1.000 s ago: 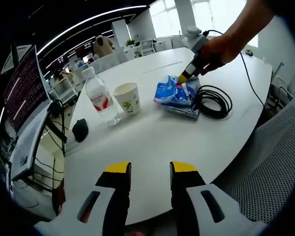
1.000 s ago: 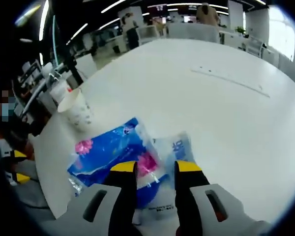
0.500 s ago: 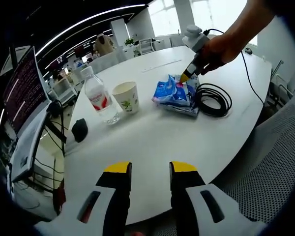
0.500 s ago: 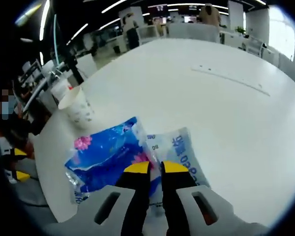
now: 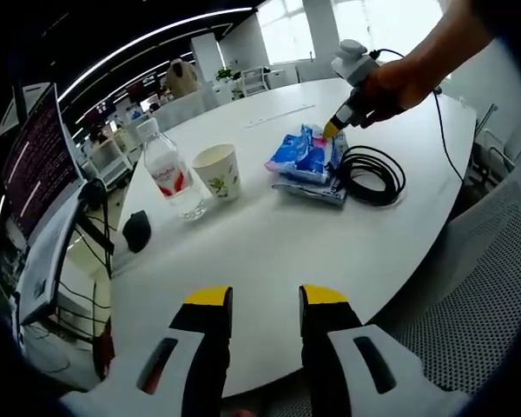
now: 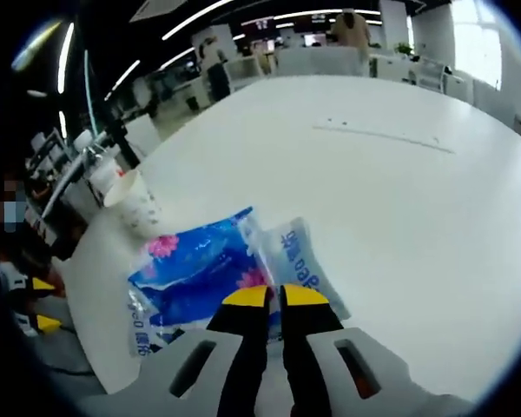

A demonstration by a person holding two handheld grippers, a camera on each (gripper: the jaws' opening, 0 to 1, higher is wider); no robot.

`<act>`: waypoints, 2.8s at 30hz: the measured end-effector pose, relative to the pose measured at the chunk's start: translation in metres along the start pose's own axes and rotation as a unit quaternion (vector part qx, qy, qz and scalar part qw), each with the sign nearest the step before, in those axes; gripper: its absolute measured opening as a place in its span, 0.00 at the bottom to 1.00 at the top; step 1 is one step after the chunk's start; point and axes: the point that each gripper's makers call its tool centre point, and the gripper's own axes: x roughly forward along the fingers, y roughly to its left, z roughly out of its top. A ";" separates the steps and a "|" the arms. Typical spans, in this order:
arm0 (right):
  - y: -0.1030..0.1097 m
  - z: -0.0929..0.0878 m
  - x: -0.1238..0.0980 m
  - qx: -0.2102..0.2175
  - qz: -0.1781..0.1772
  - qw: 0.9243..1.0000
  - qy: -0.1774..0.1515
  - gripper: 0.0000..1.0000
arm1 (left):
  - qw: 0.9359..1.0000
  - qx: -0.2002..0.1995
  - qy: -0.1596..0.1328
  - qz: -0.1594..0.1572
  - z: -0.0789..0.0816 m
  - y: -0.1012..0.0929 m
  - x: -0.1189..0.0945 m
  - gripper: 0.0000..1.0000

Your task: Arrange the tabletop items into an orderly group along one side of the table until the central work area is clear of visible clutter.

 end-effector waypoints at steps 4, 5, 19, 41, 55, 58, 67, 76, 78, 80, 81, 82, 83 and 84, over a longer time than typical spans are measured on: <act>-0.003 0.002 -0.009 0.004 -0.003 1.000 -0.008 0.02 | 1.000 0.001 0.000 -0.002 0.000 -0.001 0.000 0.29; -0.005 0.002 -0.011 0.004 -0.004 1.000 -0.011 0.01 | 1.000 0.001 0.000 -0.002 0.000 -0.001 0.000 0.29; -0.015 -0.013 -0.027 0.040 -0.013 0.999 -0.024 0.01 | 1.000 -0.002 -0.001 -0.008 0.000 -0.003 0.000 0.29; -0.026 -0.024 -0.045 0.065 -0.023 0.997 -0.043 0.05 | 1.000 0.001 -0.003 -0.015 0.001 -0.006 0.000 0.29; -0.013 -0.018 -0.016 0.014 -0.013 1.000 -0.003 0.14 | 1.000 -0.002 -0.001 -0.013 0.000 -0.005 0.000 0.29; -0.014 -0.016 -0.014 0.025 -0.016 1.000 -0.008 0.03 | 1.000 -0.005 0.000 -0.010 0.000 -0.003 0.000 0.29; -0.015 -0.017 -0.021 0.036 -0.018 0.999 -0.016 0.00 | 1.000 -0.006 0.000 -0.009 0.000 -0.002 0.000 0.29; -0.020 -0.018 -0.028 0.035 -0.026 0.999 -0.020 0.00 | 1.000 -0.003 0.001 -0.012 -0.001 -0.004 0.001 0.29; -0.024 -0.018 -0.030 0.036 -0.032 0.999 -0.019 0.00 | 1.000 -0.002 0.001 -0.014 -0.001 -0.005 0.001 0.29; -0.028 -0.016 -0.033 0.037 -0.036 0.998 -0.024 0.00 | 1.000 -0.002 0.002 -0.014 -0.001 -0.005 0.001 0.29; -0.030 -0.015 -0.035 0.038 -0.038 0.998 -0.026 0.00 | 1.000 -0.002 0.002 -0.014 -0.001 -0.005 0.001 0.29; -0.031 -0.014 -0.036 0.038 -0.040 0.998 -0.028 0.00 | 1.000 -0.002 0.002 -0.014 -0.001 -0.005 0.001 0.29; -0.034 -0.013 -0.038 0.039 -0.043 0.998 -0.030 0.00 | 1.000 -0.002 0.002 -0.014 -0.001 -0.005 0.001 0.29; -0.036 -0.013 -0.039 0.040 -0.046 0.998 -0.032 0.00 | 1.000 -0.002 0.002 -0.015 -0.001 -0.006 0.001 0.29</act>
